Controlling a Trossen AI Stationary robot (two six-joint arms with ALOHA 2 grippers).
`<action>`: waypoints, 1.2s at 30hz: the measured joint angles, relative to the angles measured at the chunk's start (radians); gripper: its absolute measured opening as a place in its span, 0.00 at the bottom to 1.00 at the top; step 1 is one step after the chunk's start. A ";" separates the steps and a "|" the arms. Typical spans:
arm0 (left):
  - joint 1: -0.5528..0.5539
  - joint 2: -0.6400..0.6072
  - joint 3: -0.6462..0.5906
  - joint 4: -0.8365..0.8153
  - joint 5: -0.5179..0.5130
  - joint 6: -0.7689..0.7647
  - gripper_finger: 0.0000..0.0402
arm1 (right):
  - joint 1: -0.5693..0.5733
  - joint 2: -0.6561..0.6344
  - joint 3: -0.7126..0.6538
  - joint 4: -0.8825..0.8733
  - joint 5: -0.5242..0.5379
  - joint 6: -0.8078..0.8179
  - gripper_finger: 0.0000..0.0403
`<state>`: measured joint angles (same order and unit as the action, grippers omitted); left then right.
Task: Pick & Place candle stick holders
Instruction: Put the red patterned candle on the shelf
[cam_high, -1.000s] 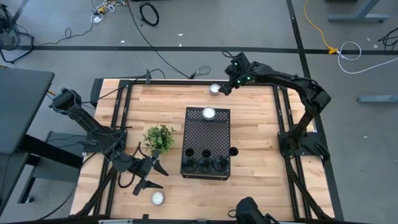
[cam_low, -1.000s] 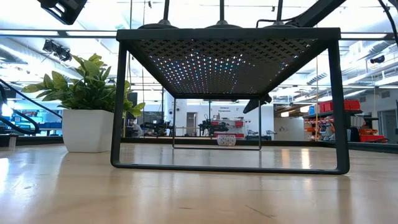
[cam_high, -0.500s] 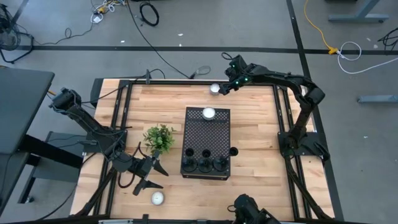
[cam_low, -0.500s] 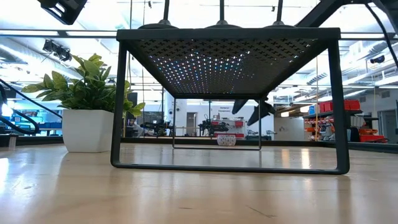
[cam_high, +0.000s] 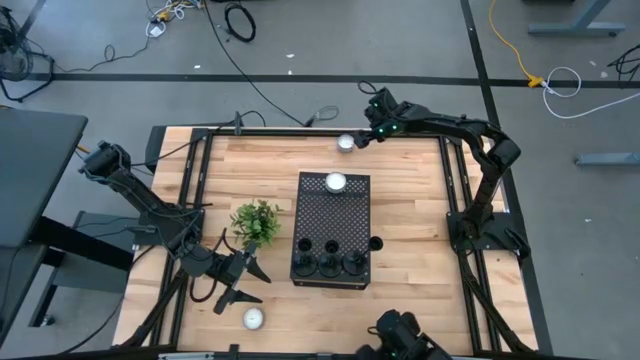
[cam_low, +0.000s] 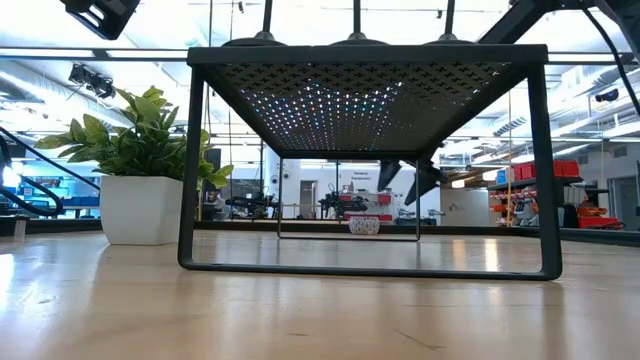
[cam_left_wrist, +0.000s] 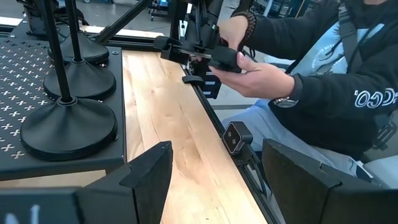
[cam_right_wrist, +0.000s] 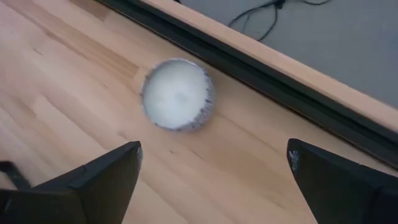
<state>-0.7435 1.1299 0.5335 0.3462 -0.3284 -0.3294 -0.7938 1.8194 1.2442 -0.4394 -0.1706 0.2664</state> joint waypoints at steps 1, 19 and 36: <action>0.000 0.000 0.000 0.000 0.000 0.000 0.62 | -0.001 0.000 0.000 -0.007 0.006 -0.017 0.99; 0.000 0.000 0.000 0.000 0.000 0.000 0.62 | 0.017 0.000 -0.097 0.130 0.046 -0.099 0.99; 0.000 0.000 0.000 0.000 0.000 0.000 0.62 | 0.023 0.058 -0.097 0.266 0.079 0.002 0.92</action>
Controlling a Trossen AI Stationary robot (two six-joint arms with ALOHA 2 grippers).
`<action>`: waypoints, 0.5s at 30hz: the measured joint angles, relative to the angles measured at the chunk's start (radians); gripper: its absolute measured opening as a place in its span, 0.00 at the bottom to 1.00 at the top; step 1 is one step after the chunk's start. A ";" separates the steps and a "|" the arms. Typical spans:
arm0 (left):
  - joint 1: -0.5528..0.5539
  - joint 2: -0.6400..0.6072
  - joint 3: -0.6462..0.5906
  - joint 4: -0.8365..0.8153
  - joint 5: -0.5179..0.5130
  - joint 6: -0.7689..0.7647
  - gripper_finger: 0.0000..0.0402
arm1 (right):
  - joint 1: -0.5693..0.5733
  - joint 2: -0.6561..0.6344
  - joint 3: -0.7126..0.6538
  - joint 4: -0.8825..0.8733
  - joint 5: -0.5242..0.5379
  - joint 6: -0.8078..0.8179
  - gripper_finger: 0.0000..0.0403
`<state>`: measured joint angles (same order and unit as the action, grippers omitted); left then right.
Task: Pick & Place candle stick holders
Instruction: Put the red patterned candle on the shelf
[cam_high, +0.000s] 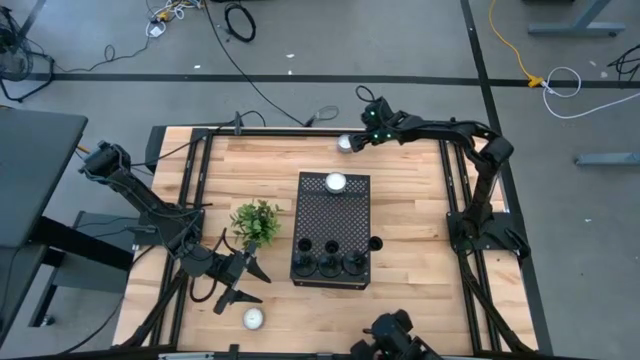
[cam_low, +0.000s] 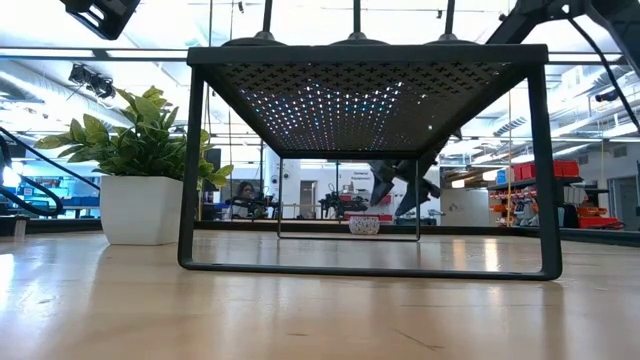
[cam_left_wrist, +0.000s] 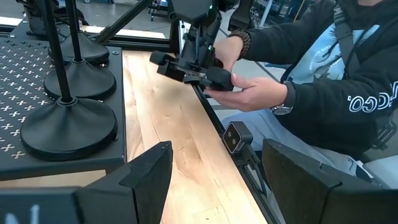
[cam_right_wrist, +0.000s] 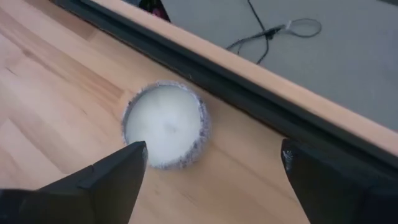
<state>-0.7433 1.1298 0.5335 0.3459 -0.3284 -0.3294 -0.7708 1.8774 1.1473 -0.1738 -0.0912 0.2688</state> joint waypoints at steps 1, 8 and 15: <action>0.000 0.000 0.000 0.000 0.000 0.000 0.62 | 0.000 0.008 0.000 0.015 -0.005 0.000 0.91; 0.000 0.000 0.000 0.000 0.000 0.000 0.62 | 0.000 0.021 0.000 0.073 -0.047 0.008 0.86; 0.000 0.000 0.000 0.000 0.000 0.000 0.62 | -0.001 0.021 0.000 0.071 0.004 0.030 0.83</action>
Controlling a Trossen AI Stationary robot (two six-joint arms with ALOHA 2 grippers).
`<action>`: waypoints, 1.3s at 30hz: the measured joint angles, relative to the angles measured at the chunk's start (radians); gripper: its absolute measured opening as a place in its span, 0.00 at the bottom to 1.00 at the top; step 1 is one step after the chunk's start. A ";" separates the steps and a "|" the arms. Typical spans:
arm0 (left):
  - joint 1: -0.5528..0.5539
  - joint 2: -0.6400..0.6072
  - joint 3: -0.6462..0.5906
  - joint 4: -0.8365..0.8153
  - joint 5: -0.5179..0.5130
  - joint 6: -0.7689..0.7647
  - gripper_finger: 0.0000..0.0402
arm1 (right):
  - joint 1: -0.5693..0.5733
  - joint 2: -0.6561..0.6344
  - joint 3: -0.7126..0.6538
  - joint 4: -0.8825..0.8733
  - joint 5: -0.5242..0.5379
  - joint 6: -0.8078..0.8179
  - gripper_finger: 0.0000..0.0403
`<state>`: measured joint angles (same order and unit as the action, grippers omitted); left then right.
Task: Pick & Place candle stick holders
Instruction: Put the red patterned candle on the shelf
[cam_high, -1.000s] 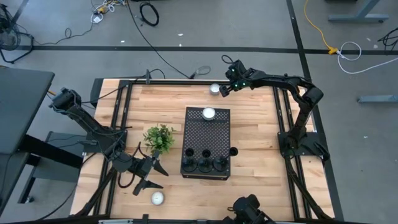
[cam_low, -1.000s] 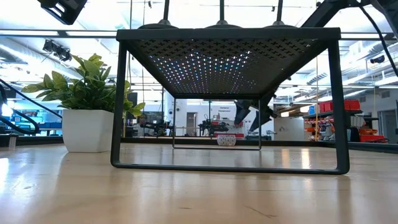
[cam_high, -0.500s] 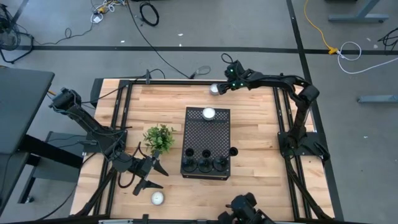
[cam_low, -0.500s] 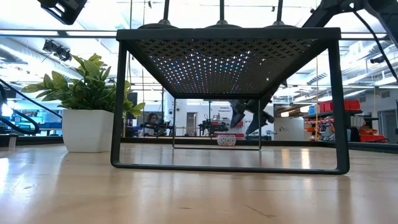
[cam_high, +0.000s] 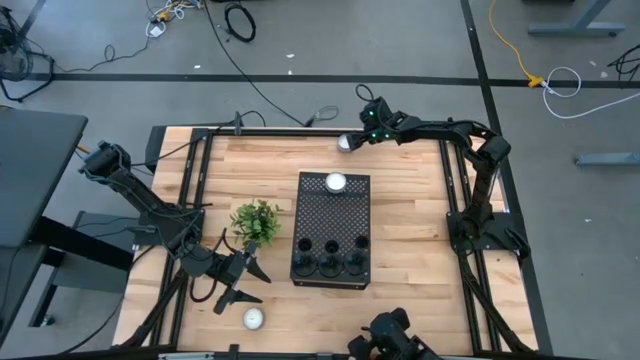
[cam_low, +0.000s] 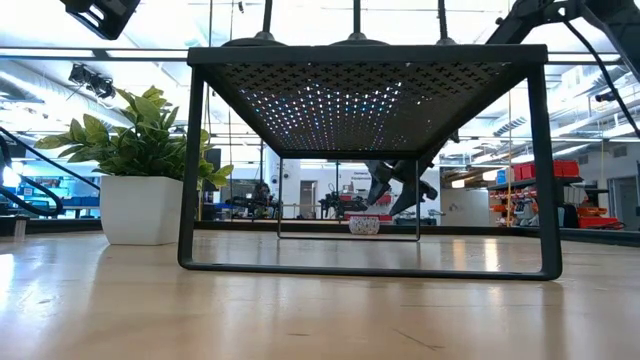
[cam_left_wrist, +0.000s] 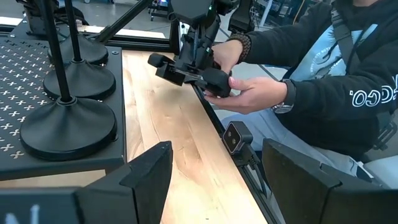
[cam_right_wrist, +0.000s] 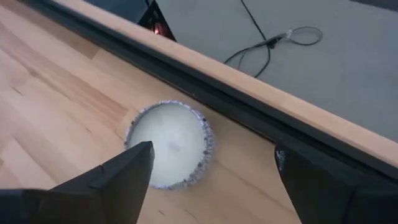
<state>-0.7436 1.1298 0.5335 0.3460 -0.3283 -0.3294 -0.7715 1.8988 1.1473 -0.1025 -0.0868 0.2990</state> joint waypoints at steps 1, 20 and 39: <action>0.000 0.000 0.000 0.000 0.000 0.000 0.62 | 0.000 0.000 0.000 0.003 -0.001 0.017 0.82; 0.000 0.000 0.000 0.000 0.000 0.000 0.62 | -0.002 0.029 0.005 -0.022 0.053 -0.001 0.82; 0.000 0.000 0.000 0.000 0.000 0.000 0.62 | 0.001 0.038 0.005 -0.013 0.074 -0.073 0.78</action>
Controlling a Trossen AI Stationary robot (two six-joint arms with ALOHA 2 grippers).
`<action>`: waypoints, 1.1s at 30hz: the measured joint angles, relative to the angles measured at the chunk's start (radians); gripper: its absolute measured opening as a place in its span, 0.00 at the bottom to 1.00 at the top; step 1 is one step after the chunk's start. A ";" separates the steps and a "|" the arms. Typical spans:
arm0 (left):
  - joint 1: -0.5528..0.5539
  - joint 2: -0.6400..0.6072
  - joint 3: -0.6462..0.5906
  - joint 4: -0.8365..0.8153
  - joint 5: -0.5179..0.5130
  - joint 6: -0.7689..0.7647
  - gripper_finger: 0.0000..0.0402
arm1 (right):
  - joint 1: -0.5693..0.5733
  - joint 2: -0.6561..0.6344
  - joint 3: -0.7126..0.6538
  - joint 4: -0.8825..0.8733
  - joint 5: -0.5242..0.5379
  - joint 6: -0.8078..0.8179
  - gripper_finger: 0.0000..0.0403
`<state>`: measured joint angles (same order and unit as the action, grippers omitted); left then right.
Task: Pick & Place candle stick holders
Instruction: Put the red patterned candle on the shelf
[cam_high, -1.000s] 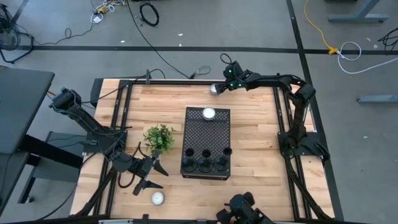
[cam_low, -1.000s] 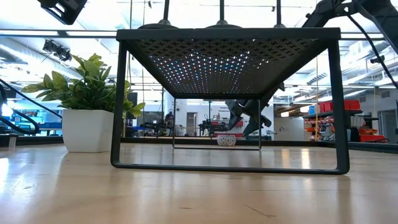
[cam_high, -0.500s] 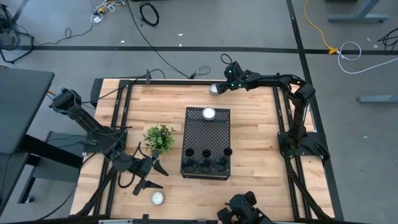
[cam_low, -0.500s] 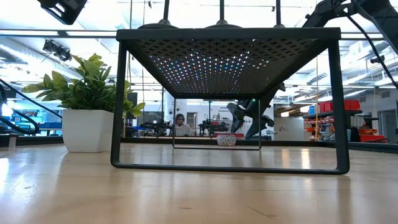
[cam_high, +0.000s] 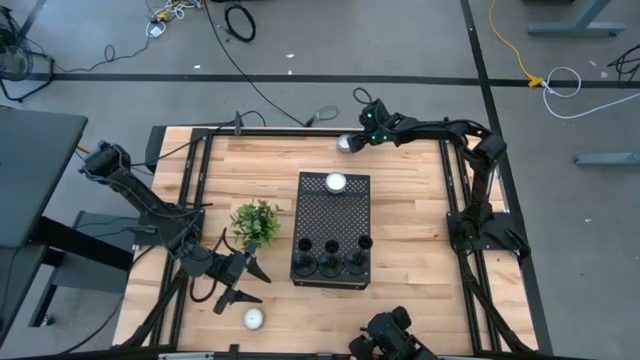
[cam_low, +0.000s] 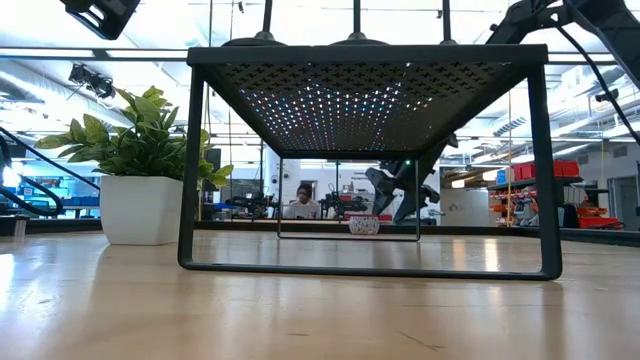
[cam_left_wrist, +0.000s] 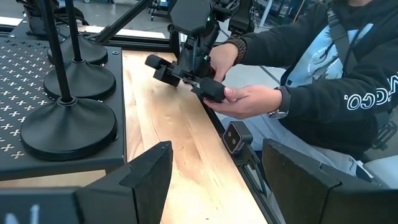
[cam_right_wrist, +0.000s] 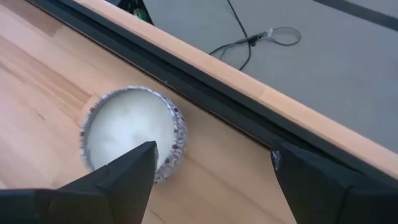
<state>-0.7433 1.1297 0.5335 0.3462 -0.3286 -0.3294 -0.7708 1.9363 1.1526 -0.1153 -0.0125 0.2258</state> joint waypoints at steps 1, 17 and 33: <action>0.000 0.000 0.000 0.000 0.000 0.000 0.62 | 0.000 0.002 0.000 -0.001 0.005 -0.004 0.77; 0.000 0.000 0.000 0.000 0.000 0.000 0.62 | 0.019 0.007 -0.001 0.062 0.001 -0.025 0.74; 0.000 0.000 0.000 0.000 0.000 0.000 0.62 | 0.059 0.048 0.056 0.030 0.055 -0.029 0.72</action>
<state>-0.7437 1.1301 0.5335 0.3459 -0.3283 -0.3297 -0.7117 1.9844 1.2086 -0.0849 0.0427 0.1971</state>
